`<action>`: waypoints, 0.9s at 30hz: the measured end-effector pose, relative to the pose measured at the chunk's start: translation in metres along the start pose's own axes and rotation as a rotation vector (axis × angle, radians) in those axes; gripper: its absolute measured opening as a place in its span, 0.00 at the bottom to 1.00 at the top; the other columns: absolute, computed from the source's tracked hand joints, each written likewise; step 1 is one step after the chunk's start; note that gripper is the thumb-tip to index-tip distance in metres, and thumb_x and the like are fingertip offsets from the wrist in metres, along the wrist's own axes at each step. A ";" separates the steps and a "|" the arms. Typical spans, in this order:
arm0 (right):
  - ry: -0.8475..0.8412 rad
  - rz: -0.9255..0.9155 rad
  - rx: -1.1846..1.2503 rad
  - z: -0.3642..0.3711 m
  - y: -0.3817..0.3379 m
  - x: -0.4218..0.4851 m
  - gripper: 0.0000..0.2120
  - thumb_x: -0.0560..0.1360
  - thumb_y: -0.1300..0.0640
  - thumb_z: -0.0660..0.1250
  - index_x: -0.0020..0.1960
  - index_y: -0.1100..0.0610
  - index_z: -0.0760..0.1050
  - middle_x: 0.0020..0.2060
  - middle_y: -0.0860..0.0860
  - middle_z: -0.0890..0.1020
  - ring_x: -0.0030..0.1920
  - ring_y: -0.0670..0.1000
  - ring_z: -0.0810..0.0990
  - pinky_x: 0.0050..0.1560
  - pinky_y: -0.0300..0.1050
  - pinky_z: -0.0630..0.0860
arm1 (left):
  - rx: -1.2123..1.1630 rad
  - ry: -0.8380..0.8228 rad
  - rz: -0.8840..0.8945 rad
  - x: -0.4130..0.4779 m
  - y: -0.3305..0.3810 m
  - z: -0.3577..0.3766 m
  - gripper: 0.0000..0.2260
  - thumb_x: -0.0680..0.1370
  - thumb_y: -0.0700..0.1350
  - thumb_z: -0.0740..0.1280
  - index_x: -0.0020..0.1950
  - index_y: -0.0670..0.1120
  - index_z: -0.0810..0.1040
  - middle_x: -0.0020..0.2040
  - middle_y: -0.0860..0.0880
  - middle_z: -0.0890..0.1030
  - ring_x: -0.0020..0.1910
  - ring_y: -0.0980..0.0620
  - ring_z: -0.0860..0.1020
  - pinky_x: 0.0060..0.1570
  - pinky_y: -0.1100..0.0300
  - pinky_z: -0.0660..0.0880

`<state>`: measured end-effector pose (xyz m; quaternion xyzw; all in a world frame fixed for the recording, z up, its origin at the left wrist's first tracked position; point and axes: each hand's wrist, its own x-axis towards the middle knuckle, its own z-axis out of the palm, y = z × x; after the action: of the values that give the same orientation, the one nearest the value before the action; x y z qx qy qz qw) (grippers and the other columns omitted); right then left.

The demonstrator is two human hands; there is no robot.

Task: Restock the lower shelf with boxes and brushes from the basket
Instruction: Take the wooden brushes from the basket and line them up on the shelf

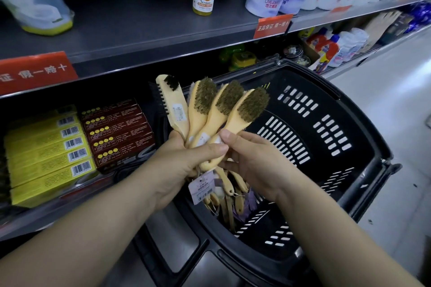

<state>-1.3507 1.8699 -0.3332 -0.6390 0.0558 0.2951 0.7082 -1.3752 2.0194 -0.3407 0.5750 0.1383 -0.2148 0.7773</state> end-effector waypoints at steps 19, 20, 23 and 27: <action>0.159 0.584 -1.212 -0.086 0.178 0.158 0.35 0.73 0.45 0.63 0.74 0.58 0.54 0.69 0.60 0.66 0.67 0.60 0.68 0.66 0.55 0.67 | -0.206 0.263 0.047 0.005 0.007 -0.037 0.22 0.59 0.39 0.72 0.53 0.48 0.77 0.37 0.51 0.84 0.29 0.55 0.81 0.27 0.62 0.77; 0.163 0.539 -1.241 -0.083 0.185 0.159 0.34 0.73 0.44 0.63 0.72 0.58 0.56 0.68 0.59 0.67 0.66 0.60 0.70 0.65 0.54 0.69 | -0.219 0.269 0.050 0.004 0.007 -0.038 0.24 0.57 0.40 0.71 0.53 0.48 0.78 0.38 0.51 0.85 0.29 0.55 0.81 0.26 0.62 0.76; 0.169 0.495 -1.322 -0.077 0.189 0.160 0.34 0.73 0.43 0.61 0.73 0.56 0.53 0.69 0.57 0.65 0.67 0.58 0.68 0.65 0.50 0.66 | -0.219 0.283 0.061 0.001 0.006 -0.043 0.26 0.55 0.41 0.72 0.53 0.50 0.78 0.40 0.52 0.85 0.31 0.55 0.82 0.27 0.62 0.77; 0.236 0.447 -0.945 -0.074 0.144 0.152 0.23 0.76 0.54 0.60 0.69 0.60 0.64 0.63 0.58 0.75 0.62 0.55 0.75 0.60 0.47 0.72 | -0.169 0.304 0.063 -0.002 0.002 -0.049 0.27 0.56 0.36 0.76 0.52 0.49 0.77 0.42 0.51 0.85 0.35 0.53 0.82 0.35 0.57 0.77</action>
<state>-1.2748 1.8547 -0.5416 -0.8895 0.1310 0.3578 0.2520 -1.3744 2.0671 -0.3532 0.5374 0.2537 -0.0882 0.7994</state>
